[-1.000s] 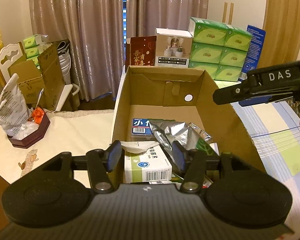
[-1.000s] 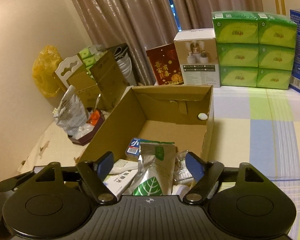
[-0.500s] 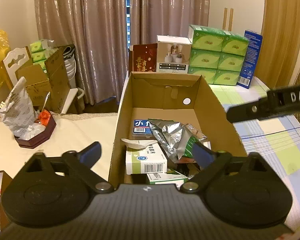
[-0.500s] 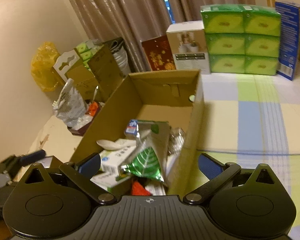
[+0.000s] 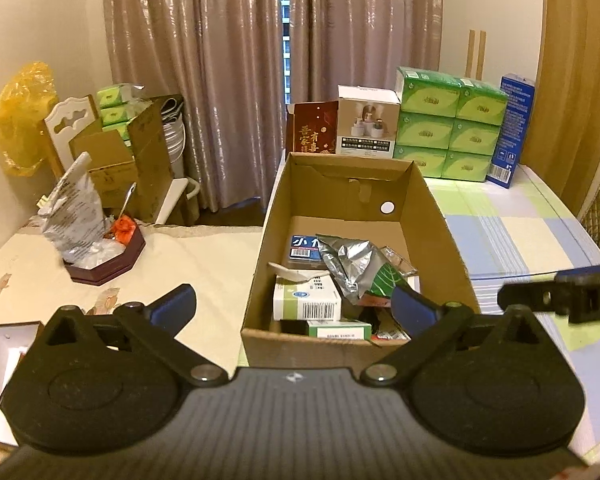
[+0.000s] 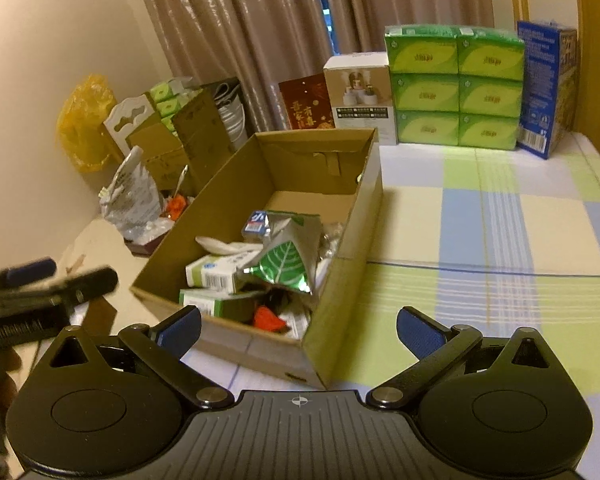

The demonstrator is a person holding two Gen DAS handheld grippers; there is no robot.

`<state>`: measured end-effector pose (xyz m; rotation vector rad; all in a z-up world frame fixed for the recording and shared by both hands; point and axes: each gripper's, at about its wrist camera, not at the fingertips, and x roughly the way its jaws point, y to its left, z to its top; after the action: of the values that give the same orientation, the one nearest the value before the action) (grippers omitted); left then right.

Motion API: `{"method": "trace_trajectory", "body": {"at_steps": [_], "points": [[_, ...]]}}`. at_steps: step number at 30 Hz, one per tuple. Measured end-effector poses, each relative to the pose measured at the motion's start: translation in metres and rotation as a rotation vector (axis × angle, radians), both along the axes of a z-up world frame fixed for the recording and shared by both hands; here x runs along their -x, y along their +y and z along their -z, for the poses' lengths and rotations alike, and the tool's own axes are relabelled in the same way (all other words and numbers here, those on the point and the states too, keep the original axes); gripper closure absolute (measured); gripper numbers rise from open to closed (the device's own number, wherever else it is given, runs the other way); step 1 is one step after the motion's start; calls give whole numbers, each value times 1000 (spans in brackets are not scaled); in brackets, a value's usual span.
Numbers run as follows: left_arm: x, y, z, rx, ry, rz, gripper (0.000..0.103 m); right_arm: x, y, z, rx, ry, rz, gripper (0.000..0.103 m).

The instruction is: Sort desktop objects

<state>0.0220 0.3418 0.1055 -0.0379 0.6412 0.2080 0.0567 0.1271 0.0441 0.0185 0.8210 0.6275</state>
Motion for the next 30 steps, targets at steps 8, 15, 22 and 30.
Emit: {"method": "trace_trajectory", "body": {"at_steps": [8, 15, 22, 30], "points": [[34, -12, -15, 29, -26, -44, 1, 29, -15, -6, 19, -28, -11, 2], [62, -25, -22, 34, -26, -52, 1, 47, -28, -10, 22, -36, -14, 2], [81, -38, -27, 71, -10, -64, 1, 58, -39, -12, 16, -31, -16, 2], [98, -54, -35, 86, -6, -91, 1, 71, -53, -20, 8, -32, -21, 2]]}}
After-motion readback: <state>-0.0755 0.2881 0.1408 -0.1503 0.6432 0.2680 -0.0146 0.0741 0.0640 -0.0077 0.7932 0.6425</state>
